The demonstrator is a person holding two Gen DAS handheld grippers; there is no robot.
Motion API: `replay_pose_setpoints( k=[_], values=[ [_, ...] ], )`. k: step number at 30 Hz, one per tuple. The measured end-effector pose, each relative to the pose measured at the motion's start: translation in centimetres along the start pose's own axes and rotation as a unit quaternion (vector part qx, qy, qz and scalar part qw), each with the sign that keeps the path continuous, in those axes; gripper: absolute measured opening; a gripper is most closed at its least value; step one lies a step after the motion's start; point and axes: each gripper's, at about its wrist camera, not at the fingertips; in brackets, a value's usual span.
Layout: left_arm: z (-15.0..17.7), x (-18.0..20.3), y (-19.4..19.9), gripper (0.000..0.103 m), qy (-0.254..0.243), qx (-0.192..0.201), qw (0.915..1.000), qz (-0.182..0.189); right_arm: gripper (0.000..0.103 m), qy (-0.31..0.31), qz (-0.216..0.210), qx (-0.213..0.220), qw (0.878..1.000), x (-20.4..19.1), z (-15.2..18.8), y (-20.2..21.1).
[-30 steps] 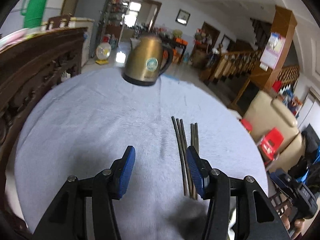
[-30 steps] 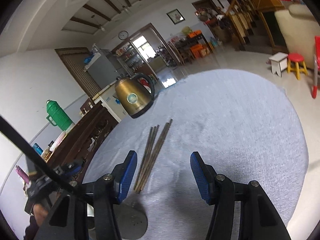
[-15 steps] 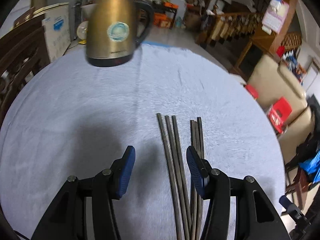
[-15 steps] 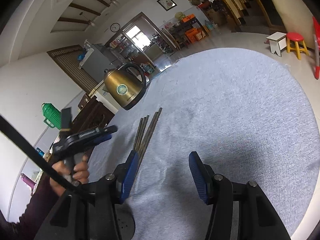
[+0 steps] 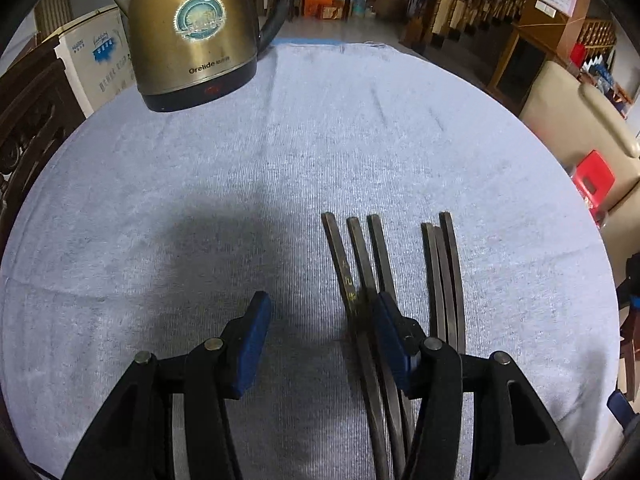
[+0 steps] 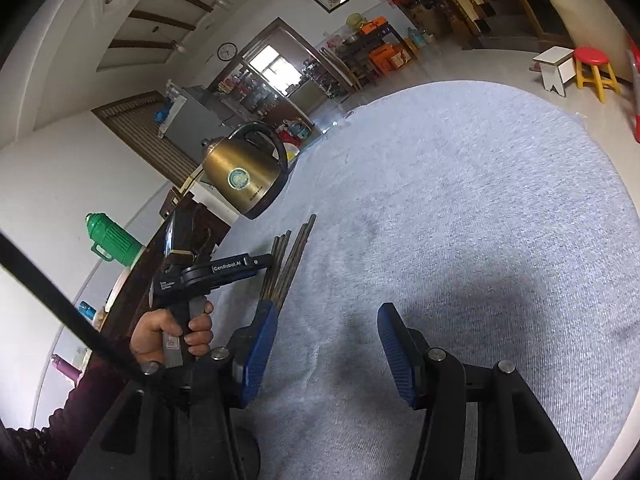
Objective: Organize utensils
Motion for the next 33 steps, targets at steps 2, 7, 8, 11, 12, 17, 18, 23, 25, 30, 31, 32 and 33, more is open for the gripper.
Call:
replay_pose_setpoints(
  k=[2, 7, 8, 11, 12, 17, 18, 23, 25, 30, 31, 32, 33],
  values=[
    [0.0, -0.3, -0.1, 0.055, 0.004, 0.001, 1.0, -0.004, 0.056, 0.004, 0.003, -0.002, 1.0, -0.1, -0.2, -0.2],
    [0.8, -1.8, 0.5, 0.053, 0.003, -0.002, 0.9999, -0.013, 0.056, 0.022, 0.012, -0.006, 1.0, -1.1, -1.1, -1.1],
    [0.9, -2.1, 0.8, 0.051, 0.004, -0.004, 0.9999, -0.01, 0.056, 0.025, 0.013, -0.007, 1.0, -1.2, -1.3, -1.2],
    [1.3, -2.1, 1.7, 0.05, -0.006, 0.0, 0.9996, -0.029, 0.056, 0.031, 0.01, -0.004, 0.999, -2.0, -1.9, -1.7],
    [1.1, -2.2, 1.6, 0.05, -0.01, -0.003, 0.9992, -0.037, 0.056, 0.033, 0.007, -0.003, 0.999, -2.3, -2.0, -1.9],
    [0.4, -2.7, 1.6, 0.05, 0.006, -0.01, 0.9998, -0.015, 0.056, 0.05, 0.017, -0.014, 0.998, -3.2, -3.0, -3.7],
    [0.2, -2.4, 1.8, 0.05, 0.003, -0.003, 0.9999, -0.012, 0.056, 0.051, 0.019, -0.017, 0.998, -3.3, -3.3, -4.2],
    [-1.1, -1.1, -0.3, 0.05, -0.011, -0.026, 0.9992, -0.028, 0.041, 0.067, 0.031, -0.039, 0.997, -3.9, -4.8, -6.3],
    [-1.2, -1.0, -0.3, 0.039, -0.017, -0.009, 0.9994, -0.029, 0.041, 0.069, 0.027, -0.051, 0.996, -4.0, -5.4, -7.0],
    [-0.9, -3.0, -0.1, 0.011, -0.012, -0.005, 0.9999, -0.007, 0.041, 0.089, 0.022, -0.116, 0.989, -5.4, -7.9, -11.1],
    [-0.6, -3.5, 0.1, 0.009, -0.012, -0.005, 0.9999, -0.007, 0.041, 0.096, 0.025, -0.139, 0.985, -6.1, -8.5, -12.6],
    [-0.4, -4.0, 0.2, 0.007, -0.012, -0.005, 0.9999, -0.007, 0.041, 0.101, 0.033, -0.152, 0.983, -6.7, -9.0, -13.8],
    [-0.2, -4.4, 0.3, 0.007, -0.011, -0.005, 0.9999, -0.004, 0.041, 0.107, 0.035, -0.163, 0.98, -7.3, -9.4, -14.9]
  ],
)
Point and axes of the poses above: each gripper's, at about its wrist camera, not at the fingertips, and y roughly against the way its jaws point, x to its right, z to its underside, and after that the axes turned 6 degrees about -x, right-handed
